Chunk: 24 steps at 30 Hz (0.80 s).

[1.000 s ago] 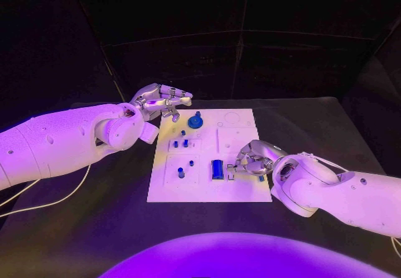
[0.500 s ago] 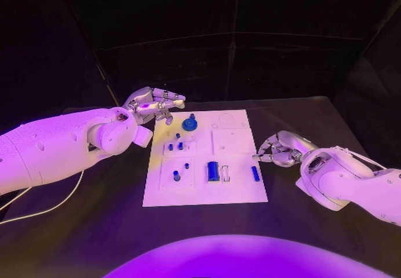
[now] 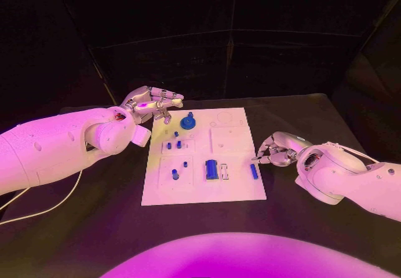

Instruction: Assemble the parts on the task board

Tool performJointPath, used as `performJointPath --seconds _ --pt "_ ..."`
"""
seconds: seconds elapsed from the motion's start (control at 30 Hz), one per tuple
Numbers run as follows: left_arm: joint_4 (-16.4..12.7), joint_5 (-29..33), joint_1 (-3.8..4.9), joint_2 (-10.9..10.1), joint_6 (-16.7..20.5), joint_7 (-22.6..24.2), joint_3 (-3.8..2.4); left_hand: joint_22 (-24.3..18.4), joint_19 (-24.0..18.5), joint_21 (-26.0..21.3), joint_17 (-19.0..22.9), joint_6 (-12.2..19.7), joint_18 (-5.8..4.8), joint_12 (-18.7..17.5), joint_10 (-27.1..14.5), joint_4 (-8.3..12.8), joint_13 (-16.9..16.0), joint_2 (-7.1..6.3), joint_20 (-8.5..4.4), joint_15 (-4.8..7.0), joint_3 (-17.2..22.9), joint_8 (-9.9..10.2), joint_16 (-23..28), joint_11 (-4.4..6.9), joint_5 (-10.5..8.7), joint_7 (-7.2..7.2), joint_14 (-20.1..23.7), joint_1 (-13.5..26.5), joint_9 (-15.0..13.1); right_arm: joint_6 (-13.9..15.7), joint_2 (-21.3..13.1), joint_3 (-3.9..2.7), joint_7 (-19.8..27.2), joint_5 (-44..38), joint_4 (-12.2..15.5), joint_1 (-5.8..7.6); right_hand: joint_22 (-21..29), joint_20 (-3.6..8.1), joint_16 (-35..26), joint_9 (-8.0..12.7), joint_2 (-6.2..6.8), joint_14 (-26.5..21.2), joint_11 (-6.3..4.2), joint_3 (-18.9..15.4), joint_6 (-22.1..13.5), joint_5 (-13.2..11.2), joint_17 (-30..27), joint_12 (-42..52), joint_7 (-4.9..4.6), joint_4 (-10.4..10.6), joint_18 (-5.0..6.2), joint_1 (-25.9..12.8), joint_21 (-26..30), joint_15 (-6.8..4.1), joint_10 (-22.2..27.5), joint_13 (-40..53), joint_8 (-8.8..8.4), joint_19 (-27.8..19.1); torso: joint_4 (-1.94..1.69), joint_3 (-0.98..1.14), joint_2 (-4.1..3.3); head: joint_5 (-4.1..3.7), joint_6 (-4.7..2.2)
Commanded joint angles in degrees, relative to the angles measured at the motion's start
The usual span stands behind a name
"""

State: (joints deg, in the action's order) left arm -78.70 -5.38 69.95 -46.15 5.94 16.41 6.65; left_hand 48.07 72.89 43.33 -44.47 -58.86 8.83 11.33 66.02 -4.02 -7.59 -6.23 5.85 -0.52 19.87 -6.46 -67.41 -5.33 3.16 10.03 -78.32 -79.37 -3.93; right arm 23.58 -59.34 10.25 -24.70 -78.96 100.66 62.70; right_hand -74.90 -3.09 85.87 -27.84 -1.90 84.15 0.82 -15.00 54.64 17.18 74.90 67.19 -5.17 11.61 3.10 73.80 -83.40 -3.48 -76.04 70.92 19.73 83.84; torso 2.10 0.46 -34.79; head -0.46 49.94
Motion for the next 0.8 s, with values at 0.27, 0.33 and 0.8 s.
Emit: performJointPath --seconds 0.27,0.33,0.8 --pt "0.00 0.29 -0.01 0.04 -0.77 0.28 0.00 -0.01 -0.20 -0.16 0.06 0.39 0.68 0.37 -0.35 -0.04 -0.05 0.51 0.36 0.06 -0.32 -0.12 -0.11 -0.07 -0.08 -0.12 0.27 0.04 0.04 -5.31 1.26 0.02 -1.83 -2.55 -0.72 -0.63 -2.81 -0.19 -0.35 0.20 0.34 3.94 -0.04 -0.69 0.79 -0.55 5.86 -0.26 0.07 0.14 -0.32 -0.19 0.38 0.39 0.28 -0.09 -0.12 -0.04 -0.12 -0.05 0.06 -0.19 0.06" --pt "0.01 0.29 -0.02 0.03 -0.79 0.27 0.00 -0.01 -0.20 -0.16 0.06 0.39 0.68 0.37 -0.35 -0.04 -0.05 0.51 0.36 0.06 -0.32 -0.12 -0.11 -0.07 -0.08 -0.12 0.27 0.04 0.04 -5.73 1.34 0.02 -1.95 -2.55 -0.73 -0.73 -2.81 -0.18 -0.35 0.23 0.35 3.95 -0.07 -0.81 0.99 -0.68 5.89 -0.23 0.12 0.24 -0.32 -0.27 0.39 0.36 0.25 -0.07 -0.06 -0.05 -0.10 -0.07 0.05 -0.17 0.06" --pt "0.03 0.29 -0.04 -0.02 -0.90 0.20 0.03 -0.01 -0.20 -0.16 0.06 0.39 0.68 0.37 -0.35 -0.04 -0.05 0.51 0.36 0.06 -0.32 -0.12 -0.11 -0.07 -0.08 -0.12 0.27 0.04 0.04 -7.63 1.69 0.04 -2.59 -2.85 -0.49 -1.21 -2.87 -0.14 -0.39 0.25 0.38 3.94 -0.15 -1.00 1.35 -0.92 5.84 -0.08 0.23 0.40 -0.33 -0.39 0.37 0.31 0.14 0.06 0.08 -0.02 -0.07 -0.07 0.03 -0.12 0.06"
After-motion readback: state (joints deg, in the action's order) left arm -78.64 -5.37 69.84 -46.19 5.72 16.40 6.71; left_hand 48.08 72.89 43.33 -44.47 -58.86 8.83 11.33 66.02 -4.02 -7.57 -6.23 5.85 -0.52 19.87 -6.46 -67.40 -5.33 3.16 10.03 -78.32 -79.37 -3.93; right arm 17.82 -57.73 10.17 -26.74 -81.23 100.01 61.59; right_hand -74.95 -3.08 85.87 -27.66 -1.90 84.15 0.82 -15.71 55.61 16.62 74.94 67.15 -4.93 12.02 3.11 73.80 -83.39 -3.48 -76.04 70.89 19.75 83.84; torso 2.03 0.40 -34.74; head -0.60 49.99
